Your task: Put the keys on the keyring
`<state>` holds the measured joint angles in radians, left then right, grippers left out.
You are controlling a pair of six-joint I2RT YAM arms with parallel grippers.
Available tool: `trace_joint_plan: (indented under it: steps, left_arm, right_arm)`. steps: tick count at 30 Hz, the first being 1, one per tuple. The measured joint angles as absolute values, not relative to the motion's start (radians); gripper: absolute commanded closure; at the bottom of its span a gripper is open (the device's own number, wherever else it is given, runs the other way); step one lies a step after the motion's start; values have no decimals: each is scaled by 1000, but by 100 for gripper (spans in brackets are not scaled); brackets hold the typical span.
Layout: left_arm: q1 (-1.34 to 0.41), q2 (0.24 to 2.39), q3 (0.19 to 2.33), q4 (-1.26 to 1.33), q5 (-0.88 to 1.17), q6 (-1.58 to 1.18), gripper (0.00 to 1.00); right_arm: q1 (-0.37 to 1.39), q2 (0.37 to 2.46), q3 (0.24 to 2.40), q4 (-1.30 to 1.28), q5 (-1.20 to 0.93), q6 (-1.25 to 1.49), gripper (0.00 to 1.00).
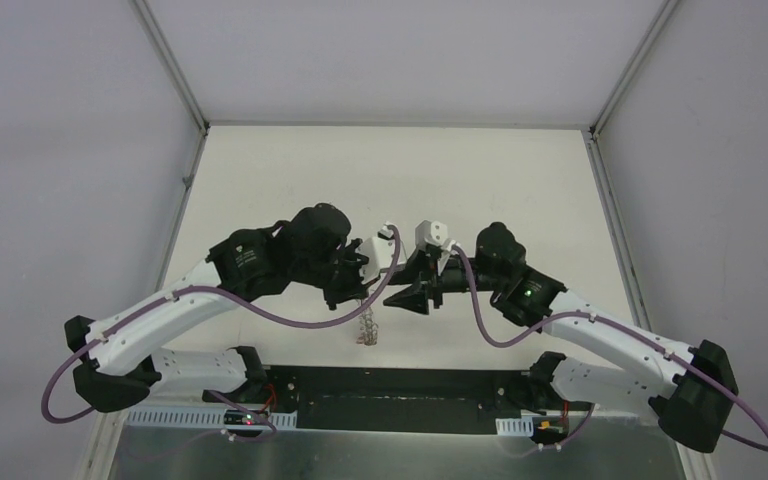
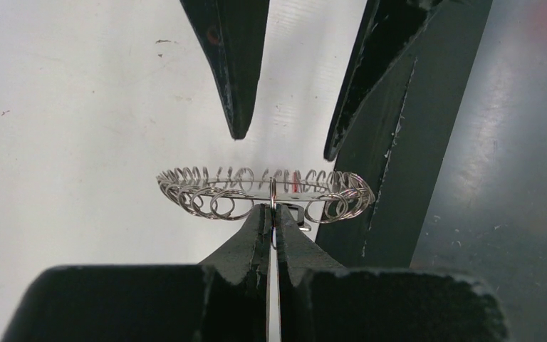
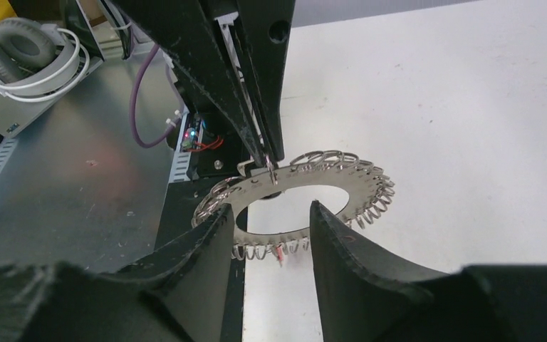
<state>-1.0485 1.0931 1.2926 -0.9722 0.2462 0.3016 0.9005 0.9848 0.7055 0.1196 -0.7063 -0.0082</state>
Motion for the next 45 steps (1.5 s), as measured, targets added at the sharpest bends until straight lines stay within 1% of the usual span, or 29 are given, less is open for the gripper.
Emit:
trace_joint_plan:
  steps: [5, 8, 10, 13, 15, 22, 24, 26, 27, 30, 36, 41, 45]
  left_arm:
    - [-1048, 1131, 1350, -1031, 240, 299, 100]
    - [-1048, 1141, 1357, -1046, 241, 298, 100]
    - [-1049, 1144, 1357, -1056, 241, 298, 100]
    - [-1054, 1145, 1359, -1069, 242, 296, 100]
    - [-1055, 1145, 1361, -1073, 242, 298, 100]
    - [-1055, 1145, 1366, -1077, 241, 299, 100]
    - [-1055, 1141, 1364, -1071, 241, 294, 90]
    - [-1055, 1126, 1346, -1049, 241, 281, 71]
    - [-1055, 1115, 1333, -1030, 241, 274, 65]
    - [-1060, 1045, 1261, -932, 245, 227, 56]
    - [-1061, 847, 1105, -709, 248, 115, 49]
    - [-1061, 736, 985, -531, 252, 49, 48]
    - [-1049, 704, 908, -415, 287, 30, 48]
  right_arm:
    - [929, 1040, 689, 264, -683, 29, 58]
    - [949, 1080, 683, 322, -668, 40, 63]
    - [956, 1097, 680, 347, -665, 45, 71]
    - [961, 1111, 675, 373, -663, 48, 91]
    - [965, 1113, 673, 381, -667, 55, 100]
    - [966, 1113, 673, 386, -678, 58, 100]
    - [967, 1111, 672, 388, -679, 54, 100]
    - [967, 1105, 666, 392, -677, 53, 100]
    - [967, 1097, 660, 394, -672, 53, 100]
    - [968, 1070, 638, 391, -654, 54, 100]
    - [968, 993, 598, 393, -593, 62, 100]
    - [968, 933, 575, 423, -548, 90, 100]
    - [968, 897, 560, 452, -518, 118, 100]
